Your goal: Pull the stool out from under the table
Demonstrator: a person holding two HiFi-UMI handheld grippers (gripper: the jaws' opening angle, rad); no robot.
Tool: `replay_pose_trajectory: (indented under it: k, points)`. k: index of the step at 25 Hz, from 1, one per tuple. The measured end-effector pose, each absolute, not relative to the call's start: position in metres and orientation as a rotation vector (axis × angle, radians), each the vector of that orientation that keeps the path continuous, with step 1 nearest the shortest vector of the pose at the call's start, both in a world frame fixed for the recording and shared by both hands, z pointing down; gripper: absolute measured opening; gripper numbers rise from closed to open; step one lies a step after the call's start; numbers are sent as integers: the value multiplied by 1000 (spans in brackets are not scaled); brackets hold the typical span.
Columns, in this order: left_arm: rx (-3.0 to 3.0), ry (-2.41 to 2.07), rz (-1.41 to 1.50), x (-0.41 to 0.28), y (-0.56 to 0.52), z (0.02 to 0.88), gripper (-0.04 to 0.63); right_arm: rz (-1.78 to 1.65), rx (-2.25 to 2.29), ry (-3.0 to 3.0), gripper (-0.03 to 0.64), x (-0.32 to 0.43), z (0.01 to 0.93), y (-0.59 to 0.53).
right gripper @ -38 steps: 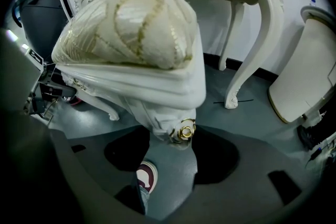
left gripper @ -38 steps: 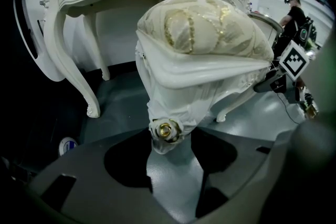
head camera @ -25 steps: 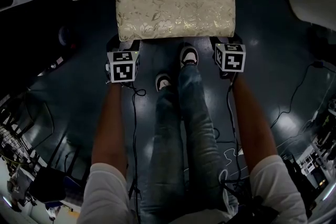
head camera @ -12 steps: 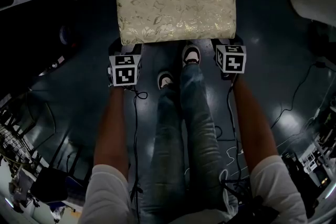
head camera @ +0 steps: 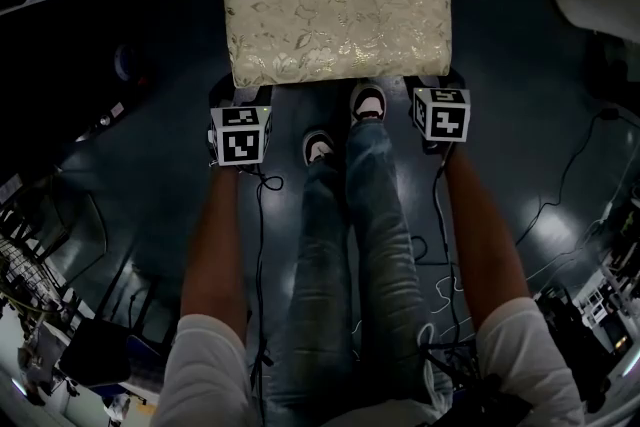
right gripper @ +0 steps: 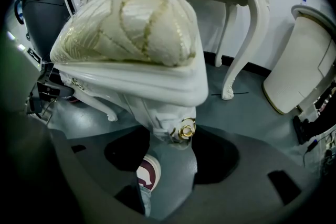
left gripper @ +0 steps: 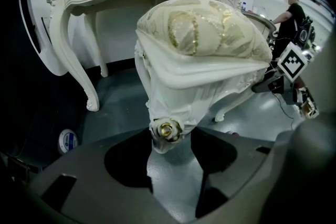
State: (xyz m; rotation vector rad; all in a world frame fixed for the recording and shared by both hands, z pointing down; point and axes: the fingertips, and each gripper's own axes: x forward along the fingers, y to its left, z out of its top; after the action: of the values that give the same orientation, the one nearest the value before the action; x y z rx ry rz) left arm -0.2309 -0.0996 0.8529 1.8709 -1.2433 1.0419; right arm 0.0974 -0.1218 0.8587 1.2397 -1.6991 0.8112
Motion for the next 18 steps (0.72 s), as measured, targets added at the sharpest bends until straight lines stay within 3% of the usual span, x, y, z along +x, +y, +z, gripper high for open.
replay_pose_trajectory:
  k: [18]
  points:
    - [1826, -1244, 1090, -234, -98, 847, 244, 859, 1209, -1699, 247, 93, 860, -116]
